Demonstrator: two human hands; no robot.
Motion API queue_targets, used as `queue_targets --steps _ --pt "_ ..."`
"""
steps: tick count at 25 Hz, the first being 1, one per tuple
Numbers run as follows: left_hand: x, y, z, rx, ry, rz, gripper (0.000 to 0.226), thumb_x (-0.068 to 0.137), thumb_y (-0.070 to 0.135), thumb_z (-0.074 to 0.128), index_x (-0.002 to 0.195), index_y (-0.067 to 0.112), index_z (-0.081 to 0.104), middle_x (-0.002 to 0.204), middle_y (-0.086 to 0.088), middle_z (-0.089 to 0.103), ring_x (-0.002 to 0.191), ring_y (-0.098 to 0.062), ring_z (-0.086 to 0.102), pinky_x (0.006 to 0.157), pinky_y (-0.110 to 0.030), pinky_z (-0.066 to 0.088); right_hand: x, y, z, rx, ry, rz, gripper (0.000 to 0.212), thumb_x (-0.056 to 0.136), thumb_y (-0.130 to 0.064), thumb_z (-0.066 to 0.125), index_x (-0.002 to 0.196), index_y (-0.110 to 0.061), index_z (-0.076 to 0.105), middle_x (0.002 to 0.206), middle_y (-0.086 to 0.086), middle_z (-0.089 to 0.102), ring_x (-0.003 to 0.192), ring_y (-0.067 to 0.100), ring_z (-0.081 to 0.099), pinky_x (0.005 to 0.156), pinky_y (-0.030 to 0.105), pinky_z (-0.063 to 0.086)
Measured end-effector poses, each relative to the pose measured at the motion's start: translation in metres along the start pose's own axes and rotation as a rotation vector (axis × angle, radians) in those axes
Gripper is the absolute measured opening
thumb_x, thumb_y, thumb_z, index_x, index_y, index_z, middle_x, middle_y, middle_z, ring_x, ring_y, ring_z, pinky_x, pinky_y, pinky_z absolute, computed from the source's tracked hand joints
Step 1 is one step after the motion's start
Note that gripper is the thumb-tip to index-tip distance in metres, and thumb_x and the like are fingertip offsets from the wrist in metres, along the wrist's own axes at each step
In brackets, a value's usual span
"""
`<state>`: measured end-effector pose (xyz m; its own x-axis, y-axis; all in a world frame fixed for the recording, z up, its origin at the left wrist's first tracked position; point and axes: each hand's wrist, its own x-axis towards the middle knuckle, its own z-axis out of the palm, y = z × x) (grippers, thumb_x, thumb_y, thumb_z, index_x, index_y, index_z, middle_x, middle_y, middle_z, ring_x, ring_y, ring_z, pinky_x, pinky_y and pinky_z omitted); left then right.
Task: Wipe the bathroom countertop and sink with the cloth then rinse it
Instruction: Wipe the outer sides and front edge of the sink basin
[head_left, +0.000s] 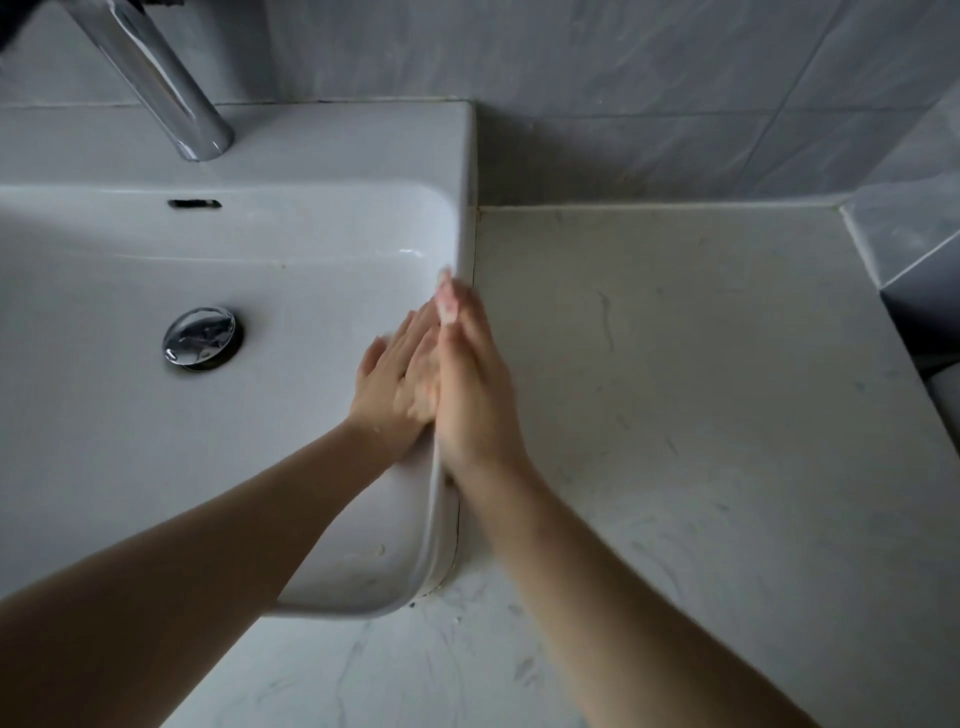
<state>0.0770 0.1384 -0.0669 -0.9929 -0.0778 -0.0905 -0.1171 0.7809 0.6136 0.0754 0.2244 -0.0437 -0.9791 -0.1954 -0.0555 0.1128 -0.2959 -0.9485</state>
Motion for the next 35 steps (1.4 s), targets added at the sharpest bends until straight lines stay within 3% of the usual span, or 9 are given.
queue_targets --steps 4,9,15,20,27,30,33,34,35 --pt "-0.001 0.011 -0.006 -0.345 0.050 -0.109 0.056 0.086 0.049 0.014 0.140 0.041 0.027 0.149 0.017 0.028 0.140 -0.002 0.020 0.117 -0.037 0.009 0.060 0.010 -0.006 0.093 0.050 0.178 0.045 0.100 -0.045 0.033 0.141 -0.029 0.041 0.143 -0.006 0.046 0.130 0.010 0.045 0.114 0.038 0.031" --pt "-0.005 0.016 -0.006 -0.148 0.006 -0.110 0.043 0.100 0.035 0.008 0.142 0.038 0.012 0.153 0.016 0.017 0.142 -0.002 0.011 0.117 -0.032 0.003 -0.049 0.048 -0.016 0.229 -0.057 0.106 0.051 0.099 -0.047 0.032 0.143 -0.022 0.041 0.145 -0.005 0.046 0.135 0.007 0.040 0.116 0.039 0.028" --pt "-0.007 0.020 -0.007 -0.158 0.028 -0.132 0.043 0.102 0.030 0.010 0.145 0.038 0.014 0.153 0.017 0.020 0.141 -0.001 0.013 0.116 -0.030 0.004 0.043 0.035 -0.016 0.163 -0.045 0.216 0.061 0.093 -0.059 0.035 0.123 -0.012 0.060 0.115 0.008 0.067 0.115 0.022 0.060 0.109 0.049 0.037" --pt "-0.006 0.018 -0.006 -0.089 0.006 -0.097 0.062 0.085 0.041 -0.001 0.145 0.036 0.009 0.154 0.017 0.014 0.142 0.000 0.009 0.116 -0.028 0.002 -0.046 0.056 -0.019 0.248 -0.120 0.123 0.053 0.096 -0.055 0.032 0.139 -0.026 0.046 0.138 -0.005 0.053 0.131 0.010 0.046 0.113 0.042 0.030" --pt "-0.005 0.019 -0.008 -0.046 0.000 -0.113 0.045 0.103 0.023 0.009 0.146 0.035 0.009 0.155 0.016 0.013 0.142 -0.002 0.008 0.116 -0.030 0.003 0.004 0.039 -0.015 0.116 -0.047 0.139 0.051 0.100 -0.049 0.026 0.135 -0.021 0.050 0.130 0.001 0.060 0.124 0.012 0.053 0.111 0.043 0.034" --pt "-0.005 0.021 -0.008 -0.073 -0.001 -0.132 0.045 0.103 0.025 0.007 0.146 0.035 0.012 0.155 0.013 0.017 0.141 -0.005 0.013 0.117 -0.032 0.006 -0.048 0.033 -0.012 0.100 -0.034 0.136 0.045 0.096 -0.051 0.030 0.138 -0.036 0.042 0.143 -0.017 0.045 0.132 -0.003 0.039 0.114 0.027 0.029" --pt "-0.006 0.024 -0.009 -0.220 0.009 -0.164 0.045 0.102 0.033 0.011 0.146 0.034 0.020 0.152 0.009 0.028 0.140 -0.010 0.023 0.117 -0.038 0.013 -0.069 0.009 -0.008 0.085 -0.033 0.065 0.027 0.102 -0.038 0.028 0.128 -0.046 0.034 0.135 -0.036 0.038 0.123 -0.020 0.036 0.112 0.014 0.027" --pt "-0.008 0.025 -0.011 -0.250 0.011 -0.169 0.045 0.102 0.030 0.014 0.146 0.030 0.022 0.152 0.007 0.029 0.140 -0.011 0.024 0.117 -0.039 0.014 -0.056 0.003 -0.007 0.049 -0.037 0.040 0.029 0.104 -0.030 0.028 0.129 -0.041 0.036 0.086 -0.047 0.024 0.121 -0.013 0.044 0.108 0.016 0.031" --pt "-0.014 0.024 -0.011 -0.244 0.001 -0.173 0.044 0.103 0.024 0.017 0.146 0.023 0.023 0.152 0.004 0.029 0.140 -0.013 0.024 0.116 -0.040 0.015 -0.036 -0.005 -0.005 0.022 -0.035 0.032 0.030 0.105 -0.023 0.029 0.131 -0.030 0.042 0.126 0.034 0.026 0.115 -0.001 0.053 0.099 0.014 0.040"
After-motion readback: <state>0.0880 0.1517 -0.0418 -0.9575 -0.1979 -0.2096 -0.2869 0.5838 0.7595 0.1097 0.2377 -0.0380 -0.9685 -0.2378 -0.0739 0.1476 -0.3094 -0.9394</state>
